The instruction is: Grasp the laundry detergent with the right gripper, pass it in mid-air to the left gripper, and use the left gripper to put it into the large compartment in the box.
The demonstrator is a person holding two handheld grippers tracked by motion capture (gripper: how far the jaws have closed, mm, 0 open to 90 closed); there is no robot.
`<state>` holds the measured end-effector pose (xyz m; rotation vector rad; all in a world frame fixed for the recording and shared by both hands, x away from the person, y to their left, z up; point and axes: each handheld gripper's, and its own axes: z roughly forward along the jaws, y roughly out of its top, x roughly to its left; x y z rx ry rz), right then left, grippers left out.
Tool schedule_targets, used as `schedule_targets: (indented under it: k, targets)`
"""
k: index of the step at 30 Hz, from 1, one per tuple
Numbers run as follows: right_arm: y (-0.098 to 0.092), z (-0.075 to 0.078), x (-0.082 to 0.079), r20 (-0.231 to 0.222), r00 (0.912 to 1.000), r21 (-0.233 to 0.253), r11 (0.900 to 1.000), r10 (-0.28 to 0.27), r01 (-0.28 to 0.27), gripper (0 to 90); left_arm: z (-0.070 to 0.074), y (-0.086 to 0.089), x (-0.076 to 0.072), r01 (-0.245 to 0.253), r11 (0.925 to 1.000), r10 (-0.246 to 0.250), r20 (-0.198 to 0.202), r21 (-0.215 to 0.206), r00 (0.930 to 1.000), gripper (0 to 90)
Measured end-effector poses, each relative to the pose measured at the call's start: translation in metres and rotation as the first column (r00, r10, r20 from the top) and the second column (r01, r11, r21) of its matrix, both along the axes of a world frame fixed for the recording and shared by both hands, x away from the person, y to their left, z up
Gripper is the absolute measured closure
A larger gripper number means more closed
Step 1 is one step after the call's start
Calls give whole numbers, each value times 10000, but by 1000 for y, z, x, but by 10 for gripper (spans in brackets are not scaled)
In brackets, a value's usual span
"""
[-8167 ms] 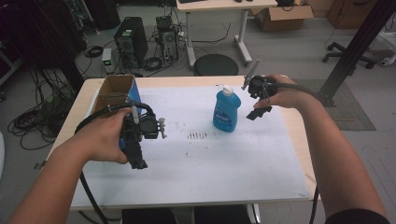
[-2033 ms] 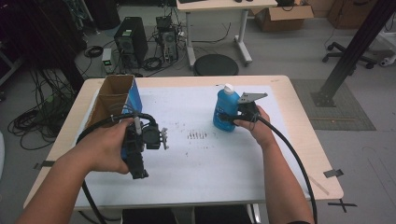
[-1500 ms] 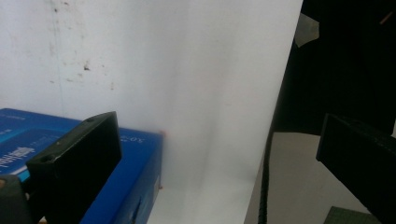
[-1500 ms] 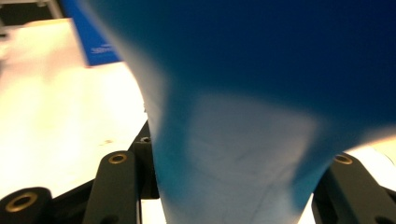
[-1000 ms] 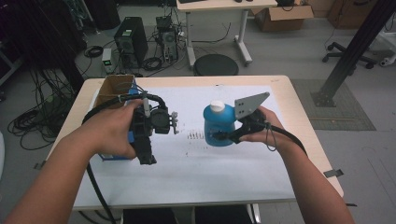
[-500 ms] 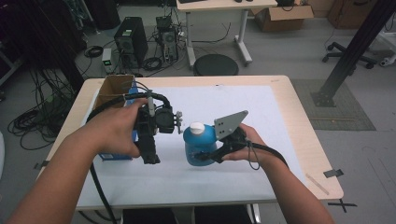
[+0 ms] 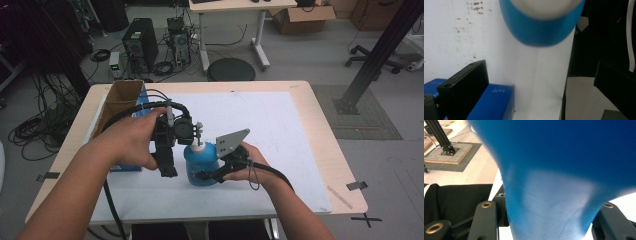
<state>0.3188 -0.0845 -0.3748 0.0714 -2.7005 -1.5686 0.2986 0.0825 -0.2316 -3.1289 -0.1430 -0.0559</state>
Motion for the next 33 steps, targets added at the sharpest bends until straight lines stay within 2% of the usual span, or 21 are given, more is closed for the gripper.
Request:
schedule_targets:
  k: [9, 12, 19, 33]
  targets:
    - [19, -5, -5, -69, 10000, 25, 10000, -39, 39, 455, -1, -2, -3, 20, 10000, -20, 5, -23, 10000, 2]
    - [25, -6, -5, 36, 9999, -22, 10000, -95, 95, 455, -4, -4, -4, 57, 10000, -57, -51, 33, 10000, 3]
    - [38, -7, -9, -39, 10000, 148, 9999, -38, 39, 454, -9, -5, -5, 85, 10000, -84, -102, 33, 9999, 3]
    - [50, -4, -11, -63, 10000, 233, 9997, 53, -52, 453, -15, -5, -7, 97, 9999, -97, -87, 49, 9999, 4]
